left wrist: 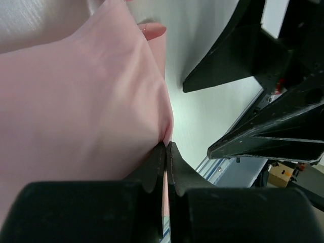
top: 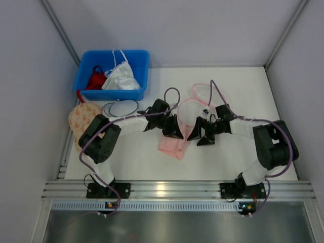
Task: Place the bra in the laundry bag and zip it closed
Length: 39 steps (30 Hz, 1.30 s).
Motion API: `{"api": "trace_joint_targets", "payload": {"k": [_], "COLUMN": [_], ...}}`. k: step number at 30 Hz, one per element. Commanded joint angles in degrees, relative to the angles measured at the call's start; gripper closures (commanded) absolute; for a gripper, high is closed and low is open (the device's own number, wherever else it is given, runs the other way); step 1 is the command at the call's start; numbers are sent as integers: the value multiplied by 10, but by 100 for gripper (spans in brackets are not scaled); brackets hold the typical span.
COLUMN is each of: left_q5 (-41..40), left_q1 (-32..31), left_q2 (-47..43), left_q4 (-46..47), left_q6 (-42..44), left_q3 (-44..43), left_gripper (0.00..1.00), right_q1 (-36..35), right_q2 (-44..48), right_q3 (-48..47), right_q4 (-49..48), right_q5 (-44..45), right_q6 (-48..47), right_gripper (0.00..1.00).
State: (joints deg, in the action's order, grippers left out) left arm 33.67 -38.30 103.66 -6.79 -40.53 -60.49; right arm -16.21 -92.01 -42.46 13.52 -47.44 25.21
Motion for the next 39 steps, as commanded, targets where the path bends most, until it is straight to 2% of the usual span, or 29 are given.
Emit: {"api": "trace_joint_targets", "payload": {"k": [1, 5, 12, 17, 20, 21, 23, 24, 25, 29, 30, 35, 36, 39], "left_q5": [23, 21, 27, 42, 49, 54, 68, 73, 76, 85, 88, 69, 47, -10], "left_q1": [0, 0, -6, -6, -5, -4, 0, 0, 1, 2, 2, 17, 17, 17], "left_q2": [-17, -18, -4, 16, 21, 21, 24, 25, 25, 20, 16, -67, -88, -173], "left_q4": [63, 63, 63, 107, 119, 125, 147, 157, 163, 178, 177, 141, 130, 72], "left_q6": [-20, -10, 5, 13, 12, 11, 0, -3, -10, -14, -12, 31, 46, 118], "left_q3": [15, 21, 43, 63, 70, 72, 78, 81, 84, 84, 85, 93, 95, 93], "left_gripper": [96, 94, 99, 100, 100, 100, 99, 98, 98, 92, 87, 64, 55, 46], "right_q1": [-1, -1, -31, -62, -64, -65, -61, -59, -55, -52, -52, -52, -52, -52], "right_q2": [8, -33, -71, -83, -97, -102, -103, -104, -105, -107, -101, -54, -35, -5], "right_q3": [19, -2, -28, -26, -32, -34, -33, -32, -30, -37, -39, -47, -47, -47], "right_q4": [-57, -65, -85, -107, -111, -107, -115, -121, -128, -130, -146, -160, -161, -162], "right_q5": [5, 2, 22, 67, 77, 80, 81, 81, 81, 56, 50, 5, 2, -12], "right_q6": [55, 82, 109, 114, 110, 107, 102, 102, 97, 86, 85, 100, 105, 122], "right_gripper": [8, 7, 5, 11, 26, 36, 49, 63, 69, 91, 100, 100, 100, 100]}}
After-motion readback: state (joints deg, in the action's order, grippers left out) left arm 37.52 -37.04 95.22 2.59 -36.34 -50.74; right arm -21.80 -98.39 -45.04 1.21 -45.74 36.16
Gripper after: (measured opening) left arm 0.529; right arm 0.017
